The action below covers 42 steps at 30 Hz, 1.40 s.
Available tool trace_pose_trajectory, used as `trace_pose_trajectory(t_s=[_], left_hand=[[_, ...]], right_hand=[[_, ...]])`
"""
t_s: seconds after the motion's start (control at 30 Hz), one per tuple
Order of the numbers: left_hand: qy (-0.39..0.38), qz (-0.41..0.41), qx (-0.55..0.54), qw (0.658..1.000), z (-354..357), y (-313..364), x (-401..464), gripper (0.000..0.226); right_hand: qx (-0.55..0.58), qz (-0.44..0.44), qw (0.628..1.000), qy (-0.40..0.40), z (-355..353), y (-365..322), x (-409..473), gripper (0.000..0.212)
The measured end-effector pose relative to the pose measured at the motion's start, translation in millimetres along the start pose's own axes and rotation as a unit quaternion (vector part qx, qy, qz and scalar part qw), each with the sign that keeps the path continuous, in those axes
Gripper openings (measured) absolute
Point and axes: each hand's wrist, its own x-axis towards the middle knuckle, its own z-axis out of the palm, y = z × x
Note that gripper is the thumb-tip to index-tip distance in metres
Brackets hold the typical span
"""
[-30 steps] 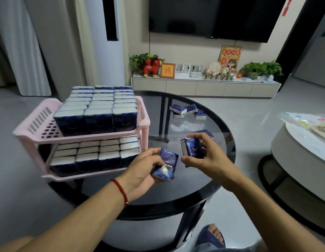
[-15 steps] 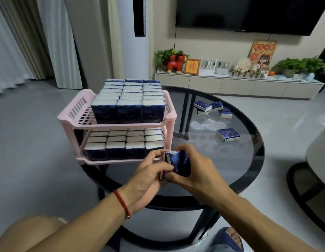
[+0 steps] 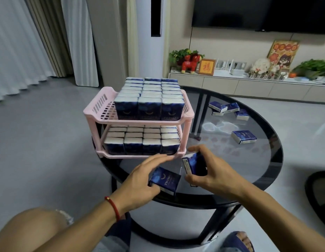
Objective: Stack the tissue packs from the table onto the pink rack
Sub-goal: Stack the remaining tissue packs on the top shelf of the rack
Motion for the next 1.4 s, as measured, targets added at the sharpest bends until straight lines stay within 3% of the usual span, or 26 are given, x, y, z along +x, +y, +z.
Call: trace_pose_trajectory(t_s=[0.13, 0.23, 0.3, 0.43, 0.53, 0.67, 0.8, 0.97, 1.13, 1.4], left_hand=[[0.005, -0.082, 0.017, 0.996, -5.8, -3.6, -4.9, 0.082], [0.031, -0.089, 0.054, 0.994, -3.5, 0.3, -6.3, 0.077], [0.067, -0.085, 0.003, 0.994, -2.6, 4.7, -6.7, 0.071], [0.111, -0.092, -0.207, 0.968, -9.7, 11.9, -5.9, 0.065], [0.124, -0.077, -0.244, 0.959, -12.2, 19.7, -7.9, 0.069], [0.165, -0.056, -0.197, 0.965, -28.6, 37.9, -18.5, 0.063], [0.159, -0.008, -0.138, 0.978, -75.2, 60.3, -36.5, 0.062], [0.197, 0.020, -0.071, 0.978, -158.0, 92.2, -43.1, 0.059], [0.229, 0.026, 0.050, 0.972, -235.8, 115.8, -5.7, 0.062], [0.137, -0.043, 0.124, 0.982, -256.9, 86.0, 101.0, 0.059]], right_hand=[[-0.042, -0.025, 0.998, -0.045, 15.5, -13.7, 7.3, 0.076], [-0.061, -0.037, 0.995, -0.065, 35.9, -22.5, 16.2, 0.087], [-0.056, -0.043, 0.995, -0.065, 46.8, -24.4, 21.9, 0.090], [0.002, -0.056, 0.998, 0.001, 63.8, -29.7, 21.8, 0.086], [0.004, -0.102, 0.991, 0.082, 79.7, -34.7, 16.5, 0.089], [0.054, -0.125, 0.988, 0.068, 74.2, -55.6, 10.5, 0.102], [0.097, -0.193, 0.976, 0.034, 50.3, -75.0, 4.6, 0.082], [0.147, -0.217, 0.959, 0.105, 30.1, -87.6, 9.9, 0.055], [0.127, -0.222, 0.950, 0.182, 25.8, -88.9, 22.8, 0.040], [0.111, -0.205, 0.955, 0.182, 26.1, -75.7, 30.8, 0.036]])
